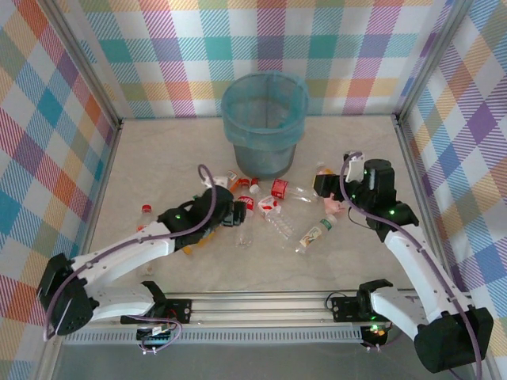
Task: Put the plastic bottles in the bin
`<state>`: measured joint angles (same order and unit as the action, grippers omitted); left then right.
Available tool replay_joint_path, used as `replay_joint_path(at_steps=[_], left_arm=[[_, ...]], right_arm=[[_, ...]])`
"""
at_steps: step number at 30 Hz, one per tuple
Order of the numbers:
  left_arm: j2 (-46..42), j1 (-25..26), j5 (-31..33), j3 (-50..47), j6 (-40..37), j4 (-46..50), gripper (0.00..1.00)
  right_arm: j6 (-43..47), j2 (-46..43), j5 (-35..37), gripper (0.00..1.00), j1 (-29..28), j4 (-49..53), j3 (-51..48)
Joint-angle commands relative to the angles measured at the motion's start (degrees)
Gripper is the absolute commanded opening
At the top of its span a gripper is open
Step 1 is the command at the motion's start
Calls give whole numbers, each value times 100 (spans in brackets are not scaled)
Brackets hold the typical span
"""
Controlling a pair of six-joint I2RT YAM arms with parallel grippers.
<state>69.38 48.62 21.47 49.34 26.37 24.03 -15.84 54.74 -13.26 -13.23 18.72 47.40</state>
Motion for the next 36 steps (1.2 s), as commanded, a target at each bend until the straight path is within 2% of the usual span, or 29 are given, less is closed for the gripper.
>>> replay_joint_path(at_steps=[1, 9, 13, 17, 24, 29, 31, 36], left_arm=[[286, 82, -506, 136, 921, 583, 88], [1282, 81, -958, 643, 883, 582, 86], [1612, 80, -924, 822, 883, 594, 83], [1877, 77, -1080, 885, 920, 514, 84], [2272, 87, -1270, 866, 993, 328, 82], [2502, 87, -1269, 836, 975, 330, 80], [2543, 100, -1309, 814, 975, 291, 78], [2420, 107, -1378, 764, 966, 258, 64]], right_arm=[[-34, -43, -390, 76, -138, 587, 272], [98, 206, -259, 77, -370, 609, 533], [144, 396, -191, 78, -398, 449, 694], [168, 610, -254, 82, -416, 274, 835], [223, 771, -344, 83, -425, 224, 1097], [360, 764, -109, 86, -417, 139, 1080], [403, 792, -103, 86, -421, 188, 1174], [454, 745, 78, 89, -421, 288, 1373]])
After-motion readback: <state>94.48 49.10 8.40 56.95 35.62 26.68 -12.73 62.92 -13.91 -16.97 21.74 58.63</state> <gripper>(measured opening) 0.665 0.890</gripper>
